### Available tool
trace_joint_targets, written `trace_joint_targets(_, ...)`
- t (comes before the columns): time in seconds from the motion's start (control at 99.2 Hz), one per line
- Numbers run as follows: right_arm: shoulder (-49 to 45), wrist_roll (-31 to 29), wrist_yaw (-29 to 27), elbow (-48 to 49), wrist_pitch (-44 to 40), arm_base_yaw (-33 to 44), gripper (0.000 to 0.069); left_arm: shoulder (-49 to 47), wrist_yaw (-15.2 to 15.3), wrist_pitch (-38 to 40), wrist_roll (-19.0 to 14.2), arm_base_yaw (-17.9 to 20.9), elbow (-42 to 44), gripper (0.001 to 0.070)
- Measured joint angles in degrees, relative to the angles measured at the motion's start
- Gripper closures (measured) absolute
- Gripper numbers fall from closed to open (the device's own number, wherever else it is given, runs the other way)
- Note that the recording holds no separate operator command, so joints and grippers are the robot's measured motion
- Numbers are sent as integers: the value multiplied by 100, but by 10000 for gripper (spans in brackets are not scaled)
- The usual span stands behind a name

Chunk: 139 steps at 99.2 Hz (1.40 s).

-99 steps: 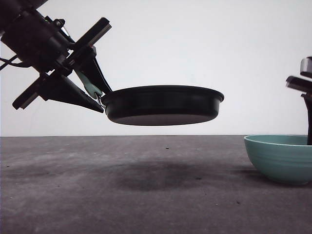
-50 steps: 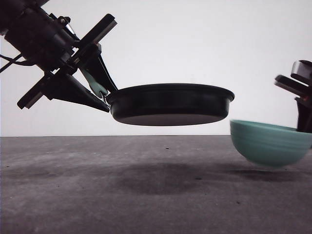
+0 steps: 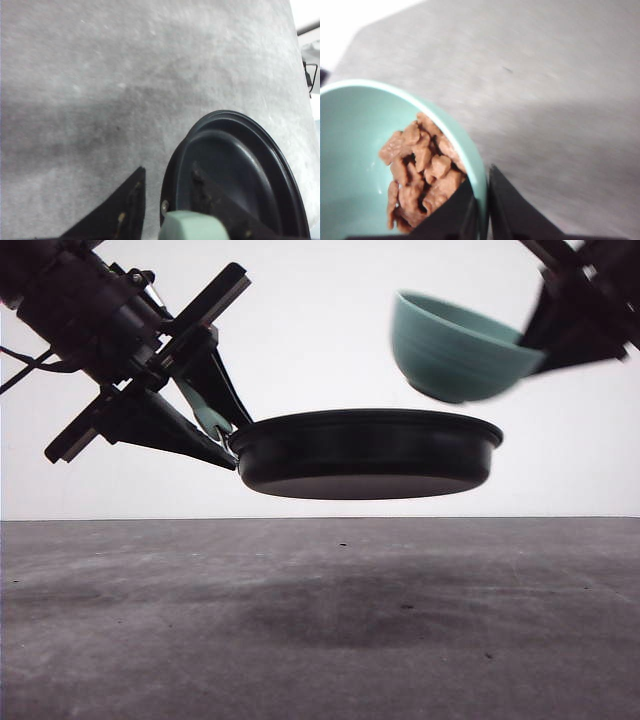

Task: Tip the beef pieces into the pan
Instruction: 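Grasp the rim of the pale green bowl with the right gripper and lift, then tilt the bowl over the raised pan to pour the brown pieces in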

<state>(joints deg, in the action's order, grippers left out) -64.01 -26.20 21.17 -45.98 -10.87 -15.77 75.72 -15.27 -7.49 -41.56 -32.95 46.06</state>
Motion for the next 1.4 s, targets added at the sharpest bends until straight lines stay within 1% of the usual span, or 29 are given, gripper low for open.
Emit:
trace_joint_targets(0.091, 22, -24, -553, 0, 0, -498, 678, 0, 33, -37, 2, -79, 63, 580)
trace_joint_targets(0.182, 11, 90, -1268, 0, 9, -1054, 678, 0, 35, -48, 2, -179, 275, 580)
trace_joint_targets(0.313, 11, 555, -2804, 0, 271, -1982, 678, -4, 33, -74, 17, -315, 640, 580)
trace_joint_targets(0.403, 11, 1027, -3919, 0, 573, -2568, 678, -4, 35, -258, 85, -334, 833, 580)
trace_joint_targets(0.474, 11, 1475, -4669, 0, 798, -2942, 678, -4, 57, -393, 162, -332, 949, 580)
trace_joint_targets(0.635, 11, 2782, -5969, 0, 1296, -3517, 679, -4, 101, -643, 330, -332, 1307, 580)
trace_joint_targets(0.686, 11, 3163, -6205, 0, 1403, -3571, 679, -4, 107, -643, 341, -332, 1388, 580)
trace_joint_targets(0.847, 11, 4461, -6583, 0, 1853, -3591, 679, -4, 151, -715, 365, -332, 1576, 580)
trace_joint_targets(1.059, 11, 5899, -6618, 0, 2970, -3613, 679, -4, 138, -754, 367, -330, 1668, 580)
trace_joint_targets(1.15, 13, 6398, -6634, 0, 3204, -3676, 679, -4, 140, -809, 367, -330, 1668, 581)
trace_joint_targets(1.251, 11, 7029, -6596, 0, 3217, -3803, 679, -4, 138, -839, 361, -330, 1668, 581)
trace_joint_targets(1.402, 11, 8030, -6238, 0, 3355, -3978, 679, -4, 131, -859, 326, -256, 1668, 581)
